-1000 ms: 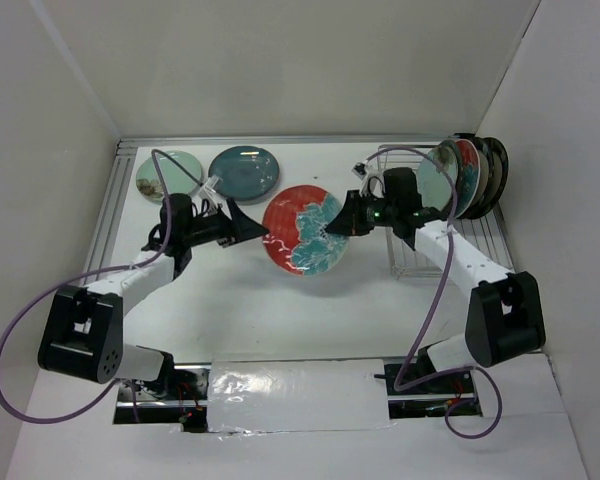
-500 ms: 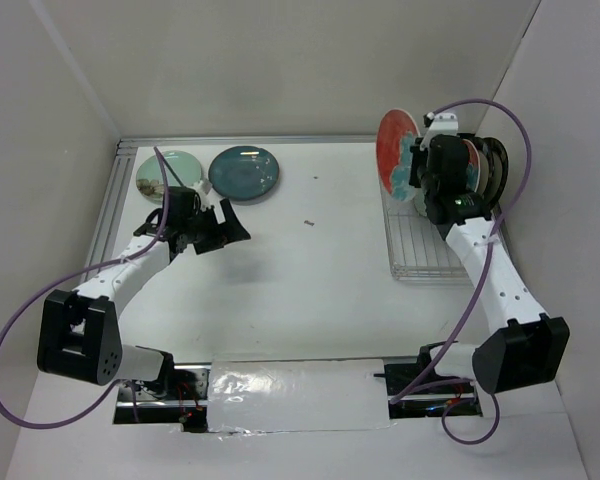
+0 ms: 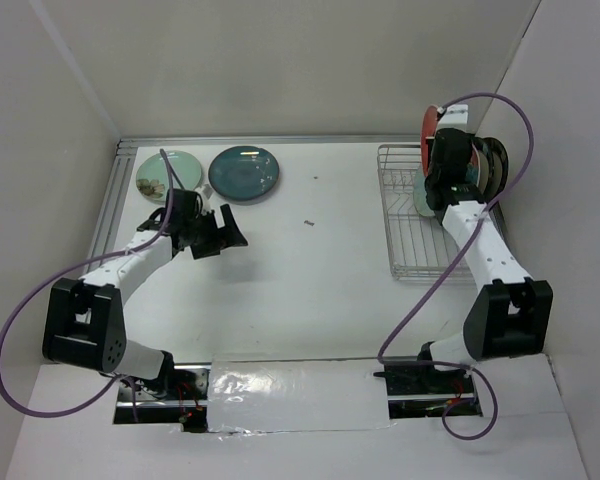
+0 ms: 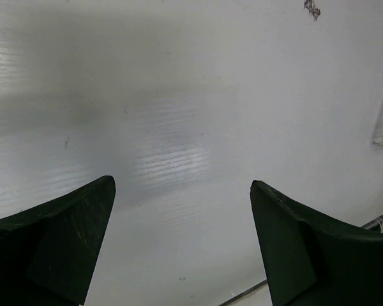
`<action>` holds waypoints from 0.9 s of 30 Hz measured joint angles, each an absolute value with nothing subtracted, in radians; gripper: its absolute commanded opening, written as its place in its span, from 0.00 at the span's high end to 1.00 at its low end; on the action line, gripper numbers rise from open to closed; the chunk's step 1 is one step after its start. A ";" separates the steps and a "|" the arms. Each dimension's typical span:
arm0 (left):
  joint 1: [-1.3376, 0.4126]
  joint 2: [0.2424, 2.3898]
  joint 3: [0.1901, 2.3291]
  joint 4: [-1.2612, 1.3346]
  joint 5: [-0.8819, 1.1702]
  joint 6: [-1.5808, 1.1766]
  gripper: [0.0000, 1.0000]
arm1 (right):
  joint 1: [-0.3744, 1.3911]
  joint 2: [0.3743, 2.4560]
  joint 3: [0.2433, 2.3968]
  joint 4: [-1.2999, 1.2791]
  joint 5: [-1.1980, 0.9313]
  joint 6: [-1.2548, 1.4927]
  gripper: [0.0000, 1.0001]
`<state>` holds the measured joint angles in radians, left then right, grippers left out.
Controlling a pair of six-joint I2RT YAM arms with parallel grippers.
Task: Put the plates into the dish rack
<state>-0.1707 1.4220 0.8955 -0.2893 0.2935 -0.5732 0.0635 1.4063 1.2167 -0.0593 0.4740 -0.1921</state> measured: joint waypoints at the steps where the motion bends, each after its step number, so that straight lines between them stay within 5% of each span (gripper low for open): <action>1: -0.167 1.422 0.896 -0.290 0.294 -0.573 0.00 | 0.057 1.420 1.216 -0.059 0.472 -0.192 1.00; 13: -0.128 1.460 0.905 -0.280 0.331 -0.578 0.00 | -0.005 1.534 1.151 -0.054 0.363 -0.113 1.00; 17: -0.103 1.478 0.905 -0.260 0.359 -0.592 0.00 | -0.006 1.563 1.149 -0.072 0.330 -0.074 0.83; 21: -0.084 1.496 0.905 -0.234 0.383 -0.632 0.00 | -0.007 1.573 1.140 -0.056 0.311 -0.031 0.55; 27: -0.078 1.551 0.949 -0.190 0.390 -0.686 0.00 | -0.009 1.573 1.176 -0.032 0.305 -0.012 0.37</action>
